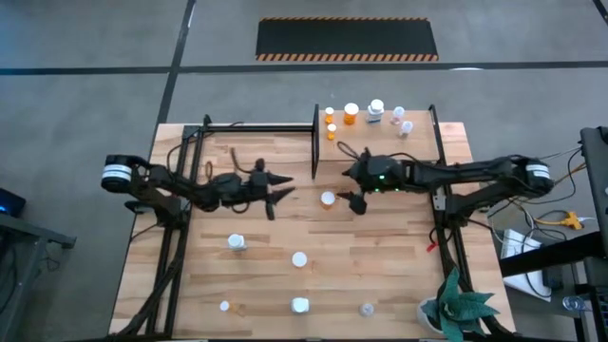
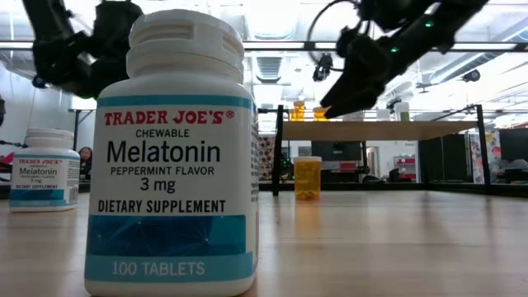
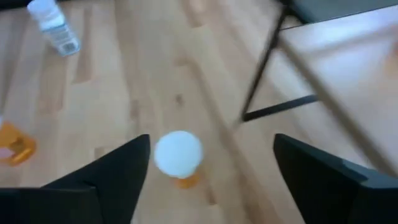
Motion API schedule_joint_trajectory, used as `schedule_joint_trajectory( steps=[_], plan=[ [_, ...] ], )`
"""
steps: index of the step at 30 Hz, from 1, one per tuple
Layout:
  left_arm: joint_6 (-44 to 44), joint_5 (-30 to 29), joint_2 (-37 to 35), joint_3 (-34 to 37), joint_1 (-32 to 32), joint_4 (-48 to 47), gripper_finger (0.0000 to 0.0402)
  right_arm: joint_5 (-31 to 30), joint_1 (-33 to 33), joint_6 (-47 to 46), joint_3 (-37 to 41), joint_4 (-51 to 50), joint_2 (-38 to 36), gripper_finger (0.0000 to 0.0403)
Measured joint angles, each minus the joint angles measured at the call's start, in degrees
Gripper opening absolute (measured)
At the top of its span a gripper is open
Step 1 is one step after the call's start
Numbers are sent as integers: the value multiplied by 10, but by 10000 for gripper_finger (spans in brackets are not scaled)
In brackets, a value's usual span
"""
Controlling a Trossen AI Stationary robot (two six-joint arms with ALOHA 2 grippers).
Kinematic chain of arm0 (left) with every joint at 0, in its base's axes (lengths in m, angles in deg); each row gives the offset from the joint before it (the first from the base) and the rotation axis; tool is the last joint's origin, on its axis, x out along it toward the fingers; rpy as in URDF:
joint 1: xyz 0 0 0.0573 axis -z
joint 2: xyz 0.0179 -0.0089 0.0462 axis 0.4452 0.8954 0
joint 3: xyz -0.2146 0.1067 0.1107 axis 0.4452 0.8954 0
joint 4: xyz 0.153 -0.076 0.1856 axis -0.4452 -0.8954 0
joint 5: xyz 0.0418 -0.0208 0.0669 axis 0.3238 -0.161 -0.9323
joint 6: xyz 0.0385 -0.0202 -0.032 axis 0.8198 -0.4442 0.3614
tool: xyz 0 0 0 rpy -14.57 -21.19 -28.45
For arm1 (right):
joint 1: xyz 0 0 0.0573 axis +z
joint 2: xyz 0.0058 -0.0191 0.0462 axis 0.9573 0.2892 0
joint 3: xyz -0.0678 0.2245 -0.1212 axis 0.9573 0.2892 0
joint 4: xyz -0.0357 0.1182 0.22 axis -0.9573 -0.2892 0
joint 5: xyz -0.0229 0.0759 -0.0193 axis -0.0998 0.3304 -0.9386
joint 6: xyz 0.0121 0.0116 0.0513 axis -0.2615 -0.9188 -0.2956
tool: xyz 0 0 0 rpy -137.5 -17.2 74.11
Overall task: Pick and place medicine bottles onto shelf by color
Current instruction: Put the top big orange pill bottle on the shelf aligned with the other big orange pill bottle
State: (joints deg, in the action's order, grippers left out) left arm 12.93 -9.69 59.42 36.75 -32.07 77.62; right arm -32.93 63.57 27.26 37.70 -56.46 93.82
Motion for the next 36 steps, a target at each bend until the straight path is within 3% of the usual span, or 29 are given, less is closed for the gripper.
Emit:
schedule_joint_trajectory(
  steps=[3,8,20,25,33,36],
  plan=[
    [-1,0,0,43,-13,62,104,28,15,2,-35,-8,48,358],
    [-1,-1,1,70,-27,88,73,34,41,11,-73,-17,111,364],
    [-2,-1,1,70,-29,83,51,-27,47,55,-132,-62,232,360],
    [-2,-1,1,69,-29,83,51,-31,46,55,-136,-70,245,321],
    [-2,-1,1,69,-30,83,51,-43,44,55,-129,-67,241,204],
    [-2,-1,1,69,-30,82,51,-42,44,57,-129,-67,241,189]
  ],
)
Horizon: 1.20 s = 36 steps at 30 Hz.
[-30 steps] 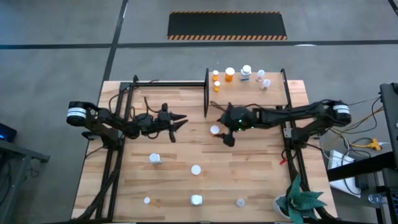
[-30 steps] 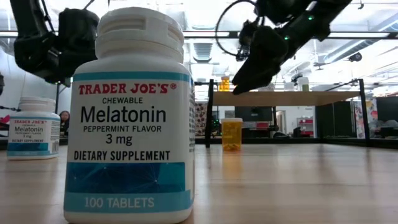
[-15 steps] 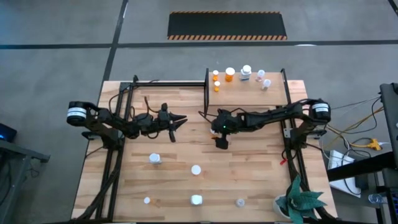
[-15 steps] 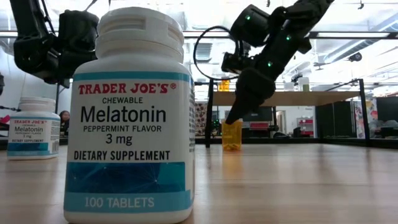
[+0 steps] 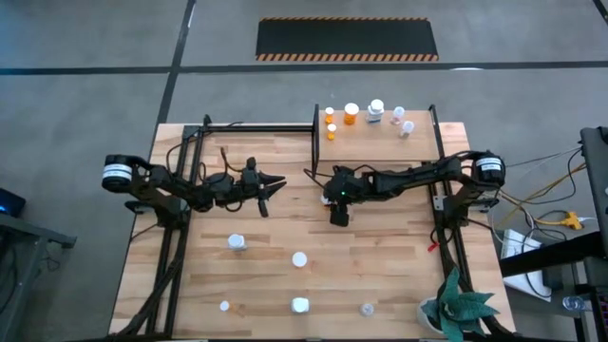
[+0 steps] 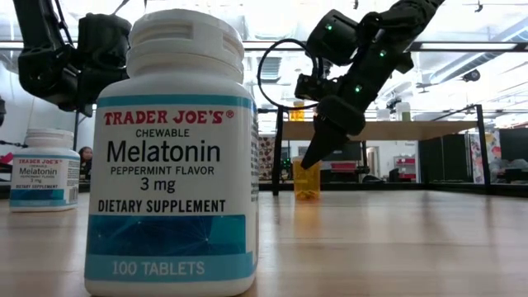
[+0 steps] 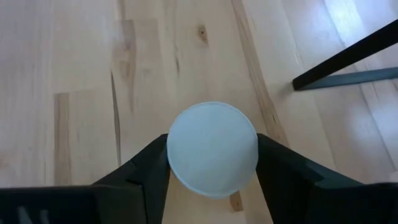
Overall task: Pick and place medicine bottles onto shelf by color
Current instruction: Put the top big orange pill bottle on the shelf aligned with the other big orange pill bottle
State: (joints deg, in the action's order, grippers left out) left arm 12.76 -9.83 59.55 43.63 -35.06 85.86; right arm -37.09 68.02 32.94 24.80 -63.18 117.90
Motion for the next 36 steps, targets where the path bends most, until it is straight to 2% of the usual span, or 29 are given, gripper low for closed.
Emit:
schedule_joint_trajectory(
  steps=[7,13,15,18,20,24,30,36],
  plan=[
    [0,0,0,0,0,-3,51,5,0,-11,-9,-22,-19,200],
    [0,0,0,0,0,-4,51,-3,0,-48,-83,-123,-85,204],
    [0,0,0,0,0,-4,51,-27,-3,-56,-121,-163,-107,201],
    [0,0,0,0,0,-4,51,-101,-12,-50,-177,-227,-133,200],
    [0,0,0,0,0,-4,51,-140,-29,-51,-210,-269,-140,201],
    [0,0,0,-1,0,-4,51,-149,-93,-50,-245,-307,-138,203],
    [0,0,0,-1,0,-4,51,-93,-194,-44,-239,-313,-119,204],
    [0,0,0,-1,0,-4,51,-85,-238,-43,-219,-299,-105,205]
  ],
)
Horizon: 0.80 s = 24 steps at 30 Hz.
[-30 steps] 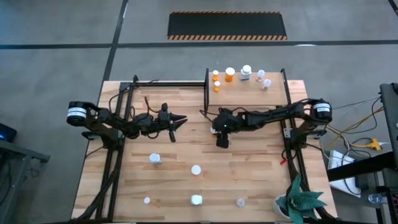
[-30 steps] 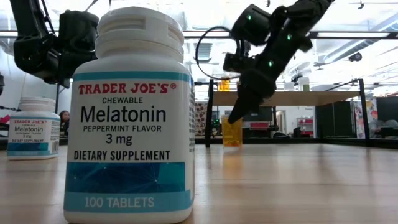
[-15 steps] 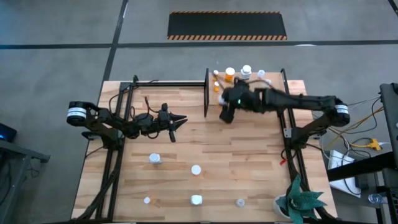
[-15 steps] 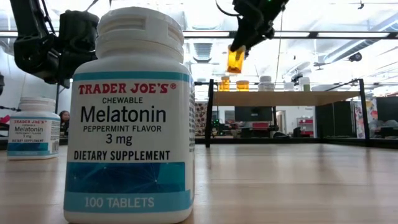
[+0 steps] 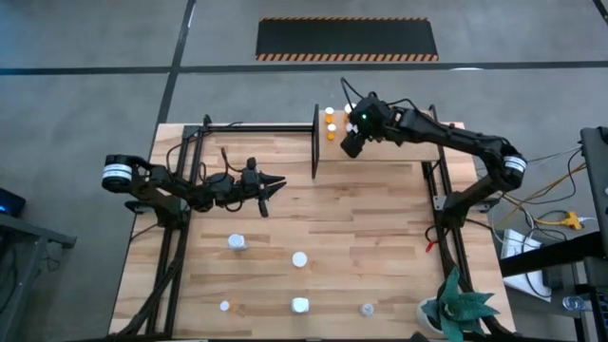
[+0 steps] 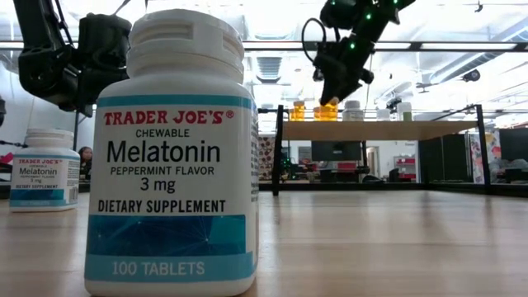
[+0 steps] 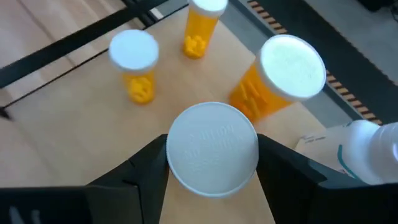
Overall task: Pick and place medicine bottles onto shelf by color
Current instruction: Put the top big orange pill bottle on the shelf aligned with the other big orange pill bottle, then put the bottom white pill bottle on the shelf aligned with the other white pill bottle
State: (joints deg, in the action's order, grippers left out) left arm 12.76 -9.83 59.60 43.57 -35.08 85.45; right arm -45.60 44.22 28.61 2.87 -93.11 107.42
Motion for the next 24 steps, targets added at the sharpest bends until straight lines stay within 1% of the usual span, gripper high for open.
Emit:
schedule_joint_trajectory(
  steps=[5,15,18,24],
  plan=[
    [0,0,0,0,0,0,51,15,-12,1,1,16,8,205],
    [0,0,0,0,0,0,51,15,-15,2,-1,18,11,211],
    [0,0,0,0,0,0,51,15,-14,3,-1,17,10,233],
    [2,0,0,0,0,0,51,14,-14,9,-1,17,10,292]
  ],
)
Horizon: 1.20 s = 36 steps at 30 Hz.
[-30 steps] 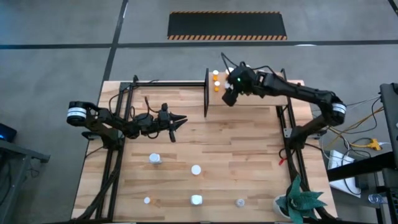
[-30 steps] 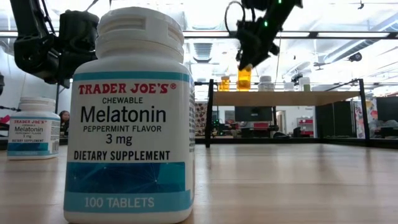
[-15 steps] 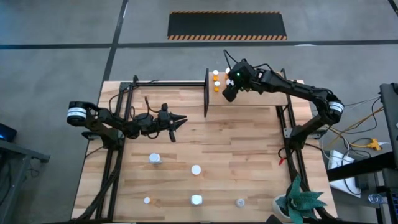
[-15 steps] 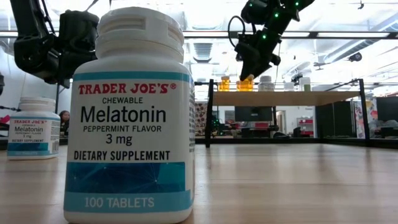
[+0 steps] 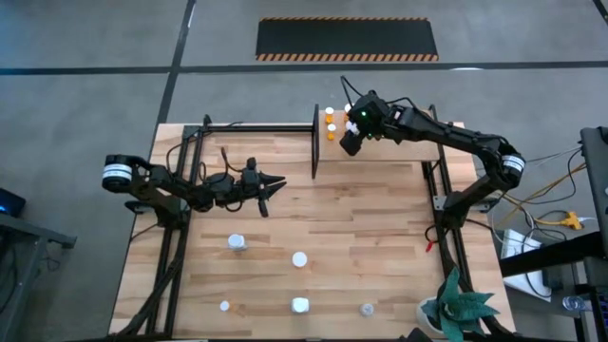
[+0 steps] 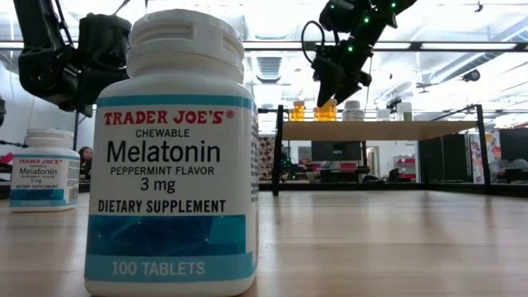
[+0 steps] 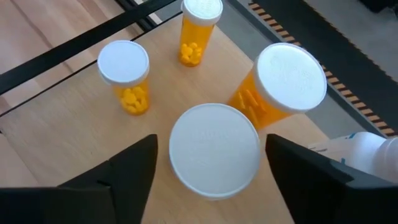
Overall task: Pick and place medicine bottles onto shelf by color
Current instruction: Put the bottom white pill bottle on the shelf aligned with the other white pill bottle
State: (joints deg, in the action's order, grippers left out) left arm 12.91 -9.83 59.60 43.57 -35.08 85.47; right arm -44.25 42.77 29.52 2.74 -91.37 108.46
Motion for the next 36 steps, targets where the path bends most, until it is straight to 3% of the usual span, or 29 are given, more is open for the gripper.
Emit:
schedule_joint_trajectory(
  steps=[8,14,17,21,26,29,32,36],
  plan=[
    [13,0,0,0,0,0,51,-4,8,22,-22,-12,-20,337],
    [17,-1,0,-3,0,1,51,-5,67,14,-52,-54,-72,329],
    [17,-1,0,-2,0,1,51,-1,134,-24,-38,-76,-97,295],
    [13,-3,0,-2,5,1,51,-14,260,-80,11,-47,-117,208],
    [13,-3,0,2,26,-8,51,-51,430,-133,86,70,-102,80],
    [14,-3,0,2,42,-30,51,-61,515,-147,120,171,-70,26],
    [33,-3,0,2,54,-30,51,-98,585,-165,133,250,-22,15],
    [51,-2,0,2,59,-28,51,-114,641,-217,102,263,58,53]
  ],
)
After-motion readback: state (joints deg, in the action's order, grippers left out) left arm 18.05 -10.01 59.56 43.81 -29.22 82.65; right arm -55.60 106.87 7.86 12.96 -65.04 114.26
